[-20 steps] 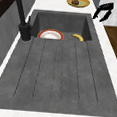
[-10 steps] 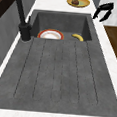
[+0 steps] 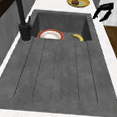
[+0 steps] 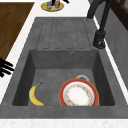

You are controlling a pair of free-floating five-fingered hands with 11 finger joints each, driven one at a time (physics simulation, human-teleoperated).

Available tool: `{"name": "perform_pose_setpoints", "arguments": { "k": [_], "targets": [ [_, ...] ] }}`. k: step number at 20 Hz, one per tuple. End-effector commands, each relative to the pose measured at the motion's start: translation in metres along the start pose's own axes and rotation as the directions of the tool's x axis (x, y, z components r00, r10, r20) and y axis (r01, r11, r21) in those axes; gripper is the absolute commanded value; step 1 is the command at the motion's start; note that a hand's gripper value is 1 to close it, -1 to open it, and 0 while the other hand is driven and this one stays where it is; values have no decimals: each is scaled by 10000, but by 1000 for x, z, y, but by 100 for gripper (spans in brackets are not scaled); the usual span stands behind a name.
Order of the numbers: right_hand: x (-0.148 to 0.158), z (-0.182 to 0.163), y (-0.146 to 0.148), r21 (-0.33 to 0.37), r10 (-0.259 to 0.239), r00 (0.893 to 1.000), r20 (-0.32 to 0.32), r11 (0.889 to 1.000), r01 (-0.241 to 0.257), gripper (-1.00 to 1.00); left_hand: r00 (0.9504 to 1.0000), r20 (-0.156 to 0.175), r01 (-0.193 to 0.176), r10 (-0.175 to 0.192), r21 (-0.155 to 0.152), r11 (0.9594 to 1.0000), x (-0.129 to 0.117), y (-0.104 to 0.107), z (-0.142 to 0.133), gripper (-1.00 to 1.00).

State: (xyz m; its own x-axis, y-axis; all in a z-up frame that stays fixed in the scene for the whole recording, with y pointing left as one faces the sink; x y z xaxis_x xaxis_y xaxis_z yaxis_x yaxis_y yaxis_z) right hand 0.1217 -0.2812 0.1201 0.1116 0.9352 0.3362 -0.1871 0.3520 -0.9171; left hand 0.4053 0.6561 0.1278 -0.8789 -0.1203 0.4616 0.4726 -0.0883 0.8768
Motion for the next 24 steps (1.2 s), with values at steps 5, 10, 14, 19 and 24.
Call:
{"name": "perform_pose_setpoints", "arguments": {
  "k": [5, 10, 14, 19, 24],
  "targets": [
    [0, 0, 0, 0, 0, 10000, 0, 10000, 0, 0, 9952, 52, -982, 981, 188, 9950, -36, -36, 10, -100],
    [0, 0, 0, 0, 0, 10000, 0, 10000, 0, 0, 9657, 748, -2524, 2485, 488, 9664, -46, -24, 22, 100],
    [0, 0, 0, 0, 0, 10000, 0, 10000, 0, 0, 9650, 876, -2584, 2472, 1583, 9530, -53, -12, 29, 100],
    [0, 0, 0, 0, 0, 10000, 0, 10000, 0, 0, 9451, 1056, -3239, 3091, 1798, 9288, -67, 1, 37, 100],
    [0, 0, 0, 0, 0, 10000, 0, 10000, 0, 0, 9485, 1402, -3093, 2842, 2149, 9264, -74, 43, 32, -100]
  ]
}}
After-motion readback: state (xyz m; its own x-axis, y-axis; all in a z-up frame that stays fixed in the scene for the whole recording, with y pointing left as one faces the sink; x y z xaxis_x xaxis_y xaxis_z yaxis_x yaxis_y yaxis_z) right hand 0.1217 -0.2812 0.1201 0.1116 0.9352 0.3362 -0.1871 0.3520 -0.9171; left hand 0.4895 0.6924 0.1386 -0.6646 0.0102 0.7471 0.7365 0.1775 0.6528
